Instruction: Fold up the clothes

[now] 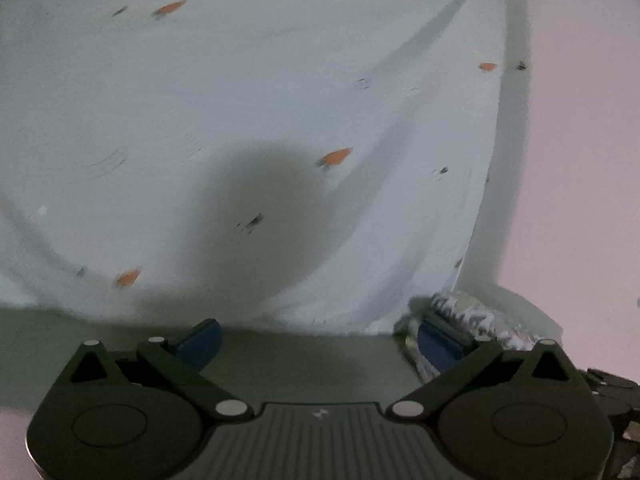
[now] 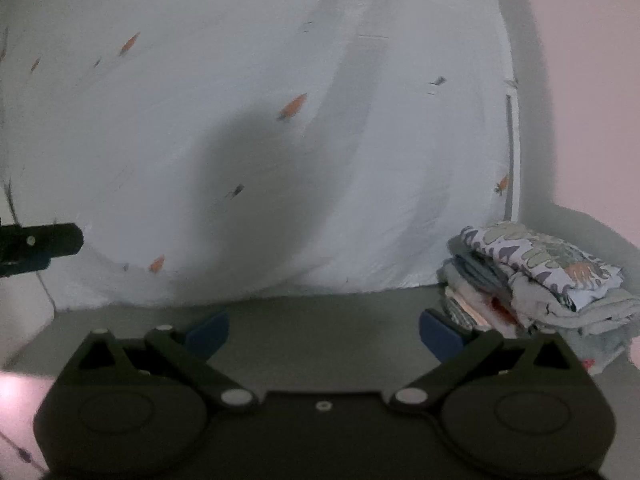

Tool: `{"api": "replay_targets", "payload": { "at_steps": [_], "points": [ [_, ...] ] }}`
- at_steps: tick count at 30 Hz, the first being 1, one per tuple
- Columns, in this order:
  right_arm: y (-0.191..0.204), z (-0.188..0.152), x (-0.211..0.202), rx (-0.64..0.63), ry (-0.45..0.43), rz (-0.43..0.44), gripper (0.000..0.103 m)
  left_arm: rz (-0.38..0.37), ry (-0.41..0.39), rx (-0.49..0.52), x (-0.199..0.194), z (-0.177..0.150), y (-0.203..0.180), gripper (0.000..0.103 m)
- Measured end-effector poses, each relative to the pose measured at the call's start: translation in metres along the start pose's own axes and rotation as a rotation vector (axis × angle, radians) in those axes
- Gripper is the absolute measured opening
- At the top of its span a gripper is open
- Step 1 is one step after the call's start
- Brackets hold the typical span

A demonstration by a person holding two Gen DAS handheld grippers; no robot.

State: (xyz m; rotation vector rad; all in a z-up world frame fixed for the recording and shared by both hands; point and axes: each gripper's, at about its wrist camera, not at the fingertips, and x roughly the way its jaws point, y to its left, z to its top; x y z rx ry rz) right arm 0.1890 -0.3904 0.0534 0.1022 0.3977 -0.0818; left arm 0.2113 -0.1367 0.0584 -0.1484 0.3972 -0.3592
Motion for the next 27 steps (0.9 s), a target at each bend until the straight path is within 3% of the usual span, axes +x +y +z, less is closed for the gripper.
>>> {"api": "replay_targets", "payload": {
  "at_steps": [4,11,15,20,27],
  "points": [
    [0.053,-0.019,-0.036,-0.073,-0.010,-0.068,0.103,0.033,0.026,-0.025,-0.061,-0.023,0.035,0.103],
    [0.104,-0.049,-0.091,-0.009,0.047,0.006,0.103,0.077,0.102,-0.066,-0.134,-0.062,0.070,0.103],
    [0.130,-0.068,-0.124,-0.026,0.068,0.012,0.103,0.110,0.153,-0.042,-0.158,-0.082,0.077,0.103],
    [0.149,-0.090,-0.159,-0.022,0.109,0.032,0.103,0.098,0.213,-0.113,-0.187,-0.106,0.090,0.103],
    [0.171,-0.120,-0.194,-0.077,0.150,0.050,0.103,0.145,0.236,-0.087,-0.227,-0.134,0.092,0.103]
  ]
}}
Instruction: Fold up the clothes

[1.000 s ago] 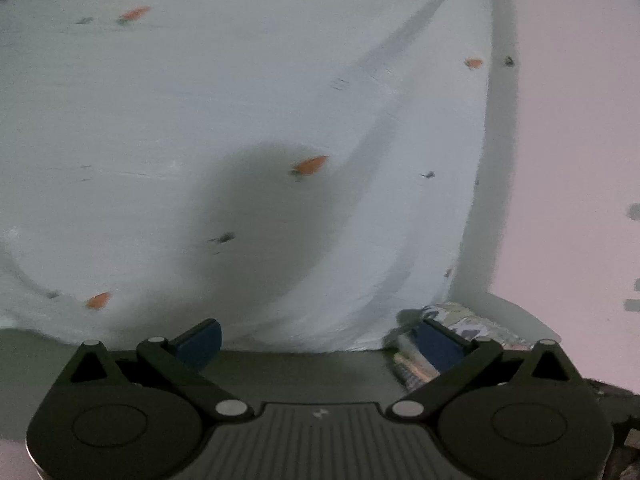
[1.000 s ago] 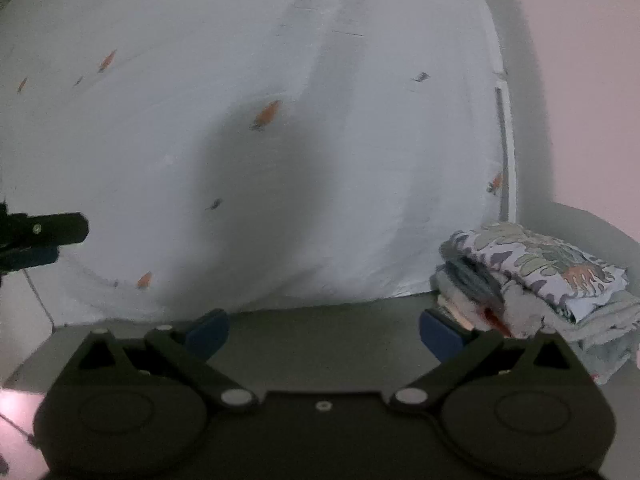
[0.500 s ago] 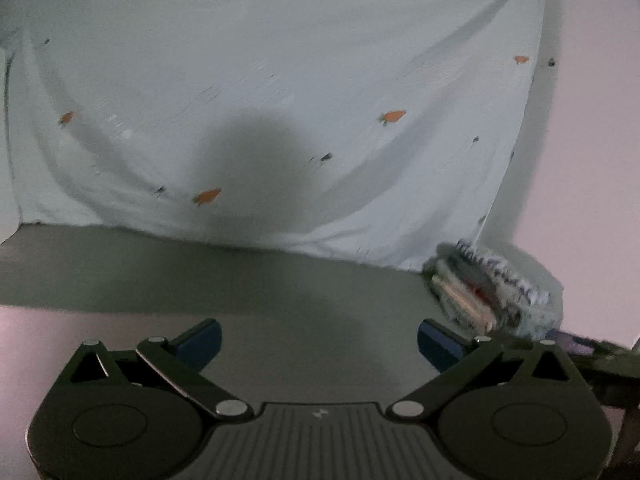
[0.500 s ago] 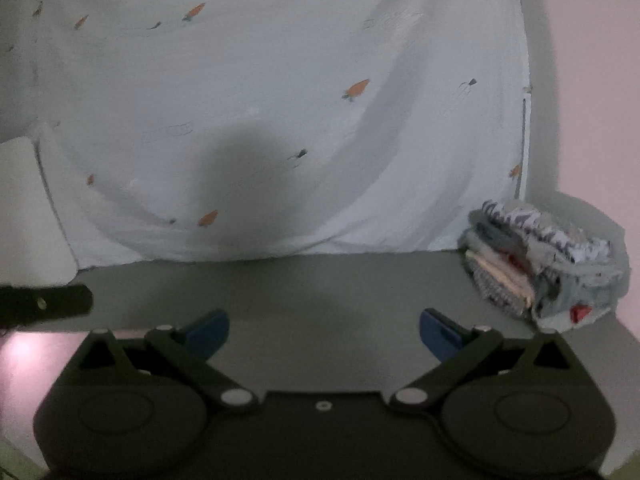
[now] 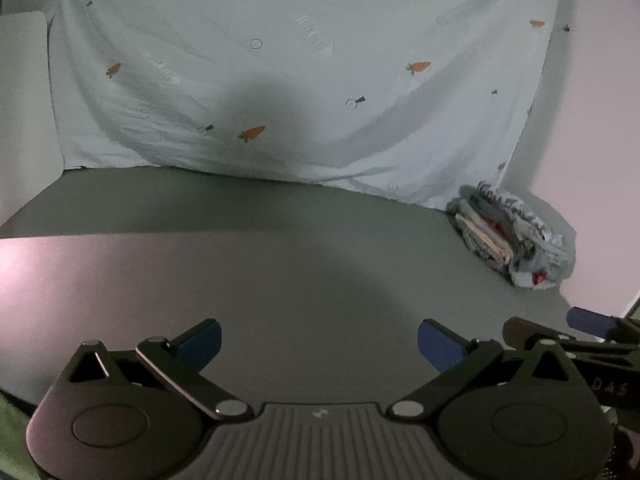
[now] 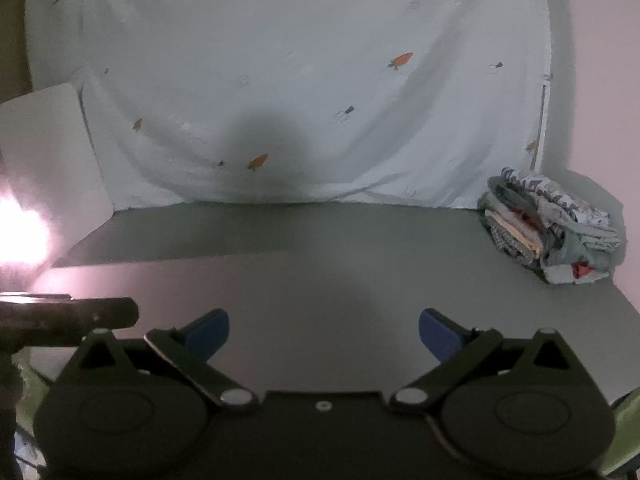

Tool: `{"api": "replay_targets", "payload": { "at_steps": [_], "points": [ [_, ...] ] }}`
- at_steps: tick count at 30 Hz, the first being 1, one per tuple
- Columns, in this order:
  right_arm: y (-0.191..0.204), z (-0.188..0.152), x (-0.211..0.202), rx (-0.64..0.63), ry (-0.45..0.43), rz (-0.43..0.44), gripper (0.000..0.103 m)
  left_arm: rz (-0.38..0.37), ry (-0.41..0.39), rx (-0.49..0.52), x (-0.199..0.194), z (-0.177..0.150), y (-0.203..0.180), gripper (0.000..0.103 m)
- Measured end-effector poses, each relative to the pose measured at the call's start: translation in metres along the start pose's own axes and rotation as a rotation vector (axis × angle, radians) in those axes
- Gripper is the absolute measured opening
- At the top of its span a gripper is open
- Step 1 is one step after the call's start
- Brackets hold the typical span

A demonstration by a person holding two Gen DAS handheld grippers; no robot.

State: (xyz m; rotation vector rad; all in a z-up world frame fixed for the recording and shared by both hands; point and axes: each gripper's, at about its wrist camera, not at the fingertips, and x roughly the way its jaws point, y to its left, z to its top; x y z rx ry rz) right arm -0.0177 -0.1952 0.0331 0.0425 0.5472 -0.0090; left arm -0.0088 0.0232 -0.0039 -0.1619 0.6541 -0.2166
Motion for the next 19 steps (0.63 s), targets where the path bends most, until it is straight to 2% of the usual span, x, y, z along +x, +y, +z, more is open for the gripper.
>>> {"api": "replay_targets", "payload": {
  "at_steps": [8,19],
  "points": [
    [0.009,-0.020,-0.022,-0.004,0.011,-0.012,0.103,-0.003,-0.016,0.011,-0.019,-0.009,0.003,0.103],
    [0.012,-0.024,-0.032,-0.025,-0.020,-0.056,0.103,-0.022,-0.029,0.037,-0.021,-0.009,-0.004,0.103]
  ]
}}
